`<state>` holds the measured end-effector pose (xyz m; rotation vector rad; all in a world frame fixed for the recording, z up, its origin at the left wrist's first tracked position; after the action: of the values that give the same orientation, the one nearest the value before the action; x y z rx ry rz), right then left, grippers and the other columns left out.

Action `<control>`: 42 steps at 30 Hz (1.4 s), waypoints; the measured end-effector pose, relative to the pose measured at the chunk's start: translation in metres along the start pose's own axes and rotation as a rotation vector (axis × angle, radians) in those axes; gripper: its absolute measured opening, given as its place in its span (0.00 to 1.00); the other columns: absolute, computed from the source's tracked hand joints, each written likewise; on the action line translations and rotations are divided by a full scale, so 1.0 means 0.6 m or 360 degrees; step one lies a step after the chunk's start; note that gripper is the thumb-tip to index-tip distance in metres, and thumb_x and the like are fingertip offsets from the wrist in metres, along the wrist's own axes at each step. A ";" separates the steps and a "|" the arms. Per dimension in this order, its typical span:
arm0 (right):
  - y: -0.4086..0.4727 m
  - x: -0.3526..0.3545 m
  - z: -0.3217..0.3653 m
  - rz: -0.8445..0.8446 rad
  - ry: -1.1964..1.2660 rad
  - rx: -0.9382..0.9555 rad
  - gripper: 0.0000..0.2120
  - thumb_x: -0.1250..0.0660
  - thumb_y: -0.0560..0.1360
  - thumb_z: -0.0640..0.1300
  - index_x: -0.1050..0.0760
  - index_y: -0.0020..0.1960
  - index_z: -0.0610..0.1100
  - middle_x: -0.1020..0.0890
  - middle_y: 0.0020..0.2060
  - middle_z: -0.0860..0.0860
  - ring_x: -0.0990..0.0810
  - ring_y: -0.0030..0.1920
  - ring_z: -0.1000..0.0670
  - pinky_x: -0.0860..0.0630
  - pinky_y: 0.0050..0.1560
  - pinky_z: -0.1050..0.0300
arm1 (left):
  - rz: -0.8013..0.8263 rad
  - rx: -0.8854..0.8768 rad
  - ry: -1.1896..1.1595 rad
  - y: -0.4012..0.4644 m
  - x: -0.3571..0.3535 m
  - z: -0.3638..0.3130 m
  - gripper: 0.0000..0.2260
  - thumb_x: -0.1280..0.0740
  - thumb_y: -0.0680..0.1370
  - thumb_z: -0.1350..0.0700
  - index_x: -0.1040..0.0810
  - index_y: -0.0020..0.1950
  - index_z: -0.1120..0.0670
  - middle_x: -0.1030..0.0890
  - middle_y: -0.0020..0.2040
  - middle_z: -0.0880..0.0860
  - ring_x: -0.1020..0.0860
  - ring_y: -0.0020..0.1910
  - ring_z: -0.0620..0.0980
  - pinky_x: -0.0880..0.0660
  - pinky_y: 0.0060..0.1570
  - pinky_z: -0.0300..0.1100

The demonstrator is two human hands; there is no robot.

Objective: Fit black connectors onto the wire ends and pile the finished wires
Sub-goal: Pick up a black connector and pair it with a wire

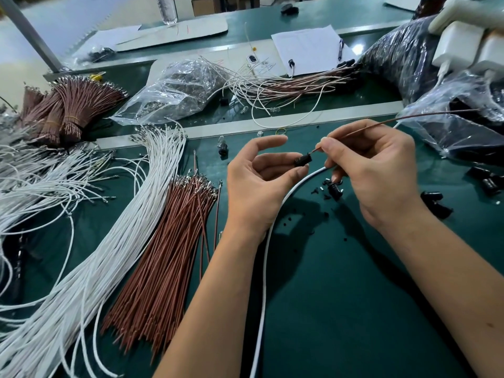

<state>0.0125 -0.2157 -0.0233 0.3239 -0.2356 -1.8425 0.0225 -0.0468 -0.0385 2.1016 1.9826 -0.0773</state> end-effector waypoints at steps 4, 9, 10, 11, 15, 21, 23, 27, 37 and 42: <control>-0.002 -0.003 -0.006 -0.0001 0.0100 -0.0117 0.05 0.24 0.74 0.35 0.19 0.44 0.40 0.14 0.36 0.43 0.21 0.31 0.50 0.26 0.27 0.59 | -0.0018 -0.0014 -0.0030 -0.002 -0.004 -0.001 0.21 0.21 0.68 0.71 0.22 0.57 0.58 0.13 0.45 0.58 0.14 0.43 0.54 0.19 0.46 0.41; -0.002 -0.004 -0.009 0.0011 0.0241 -0.0301 0.05 0.25 0.75 0.34 0.19 0.43 0.42 0.14 0.37 0.44 0.24 0.30 0.52 0.28 0.27 0.61 | -0.0060 -0.0042 -0.0083 -0.002 -0.004 -0.002 0.20 0.23 0.68 0.73 0.22 0.55 0.59 0.13 0.45 0.58 0.14 0.43 0.52 0.19 0.46 0.39; -0.002 -0.005 -0.009 0.0007 0.0288 -0.0351 0.06 0.25 0.75 0.34 0.19 0.43 0.42 0.14 0.37 0.44 0.25 0.29 0.52 0.29 0.27 0.62 | -0.0068 -0.0047 -0.0092 -0.002 -0.005 -0.003 0.19 0.23 0.68 0.73 0.22 0.55 0.59 0.13 0.44 0.58 0.14 0.43 0.51 0.20 0.46 0.39; -0.003 -0.005 -0.009 0.0004 0.0324 -0.0395 0.06 0.25 0.75 0.34 0.20 0.43 0.42 0.14 0.37 0.44 0.25 0.29 0.52 0.29 0.27 0.62 | -0.0075 -0.0055 -0.0099 -0.002 -0.005 -0.003 0.19 0.23 0.68 0.73 0.22 0.54 0.60 0.13 0.44 0.58 0.14 0.44 0.51 0.20 0.47 0.38; -0.003 -0.006 -0.008 -0.0005 0.0244 -0.0435 0.05 0.25 0.75 0.33 0.20 0.44 0.41 0.15 0.36 0.46 0.26 0.29 0.53 0.30 0.26 0.62 | -0.0108 -0.0087 -0.0156 -0.001 -0.006 -0.004 0.18 0.23 0.68 0.73 0.20 0.52 0.59 0.13 0.44 0.57 0.14 0.44 0.51 0.20 0.48 0.38; -0.004 -0.009 -0.010 0.0019 0.0511 -0.0630 0.05 0.28 0.75 0.34 0.21 0.43 0.41 0.14 0.37 0.46 0.27 0.28 0.54 0.32 0.26 0.65 | -0.0087 -0.0106 -0.0212 -0.002 -0.010 -0.006 0.16 0.23 0.68 0.72 0.20 0.51 0.59 0.13 0.44 0.57 0.14 0.45 0.50 0.20 0.49 0.39; -0.003 -0.009 -0.011 0.0037 0.0547 -0.0651 0.04 0.28 0.73 0.35 0.21 0.43 0.42 0.14 0.37 0.46 0.27 0.28 0.54 0.32 0.26 0.65 | -0.0071 -0.0109 -0.0242 -0.004 -0.012 -0.007 0.16 0.23 0.68 0.73 0.20 0.50 0.59 0.13 0.45 0.57 0.14 0.45 0.51 0.19 0.49 0.40; -0.004 -0.010 -0.010 0.0078 0.0578 -0.0667 0.06 0.26 0.68 0.39 0.21 0.43 0.42 0.14 0.37 0.46 0.27 0.28 0.55 0.32 0.26 0.65 | -0.0036 -0.0139 -0.0301 -0.006 -0.015 -0.011 0.16 0.25 0.69 0.74 0.23 0.49 0.59 0.13 0.47 0.59 0.14 0.46 0.52 0.19 0.51 0.43; -0.009 -0.018 -0.005 0.0096 0.0757 -0.0727 0.04 0.27 0.67 0.39 0.20 0.41 0.44 0.14 0.37 0.46 0.27 0.29 0.55 0.32 0.26 0.67 | -0.0023 -0.0112 -0.0414 -0.008 -0.018 -0.015 0.16 0.28 0.70 0.77 0.25 0.49 0.59 0.13 0.48 0.57 0.15 0.44 0.49 0.21 0.49 0.38; -0.008 -0.017 -0.001 0.0035 0.0678 -0.0564 0.08 0.26 0.67 0.39 0.23 0.44 0.42 0.14 0.38 0.46 0.27 0.28 0.55 0.33 0.26 0.65 | -0.0050 0.0044 -0.0583 -0.008 -0.023 -0.008 0.15 0.29 0.72 0.75 0.24 0.49 0.57 0.14 0.49 0.58 0.16 0.47 0.51 0.20 0.53 0.42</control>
<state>0.0109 -0.2042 -0.0242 0.4509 0.3748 -1.7078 0.0161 -0.0589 -0.0319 1.9064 1.8017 -0.4624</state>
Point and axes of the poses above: each hand's wrist, its own y-axis towards the middle knuckle, its own x-axis out of the back of the hand, z = x × y, the point moved 3 cm from there along y, towards the middle knuckle
